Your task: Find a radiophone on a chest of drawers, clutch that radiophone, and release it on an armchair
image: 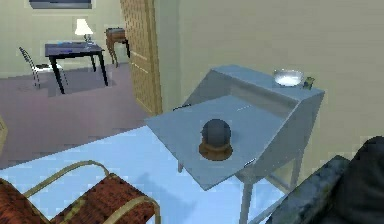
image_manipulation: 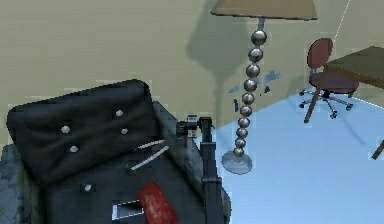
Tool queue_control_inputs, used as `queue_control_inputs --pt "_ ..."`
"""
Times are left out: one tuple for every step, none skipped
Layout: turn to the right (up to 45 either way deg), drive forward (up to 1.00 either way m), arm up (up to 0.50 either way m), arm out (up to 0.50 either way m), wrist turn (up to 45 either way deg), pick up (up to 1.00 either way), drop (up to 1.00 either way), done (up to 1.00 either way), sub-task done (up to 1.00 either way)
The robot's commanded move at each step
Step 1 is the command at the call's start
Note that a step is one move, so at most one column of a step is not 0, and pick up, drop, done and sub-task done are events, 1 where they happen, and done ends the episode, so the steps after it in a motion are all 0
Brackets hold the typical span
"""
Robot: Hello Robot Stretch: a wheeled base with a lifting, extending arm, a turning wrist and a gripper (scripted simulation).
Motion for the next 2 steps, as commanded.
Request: queue_control_inputs --pt "0.0 0.00 0.00 -0.08 0.0 0.00 0.00 0.00 0.00" --pt "0.0 0.00 0.00 0.00 0.0 0.00 0.00 1.00 0.00"
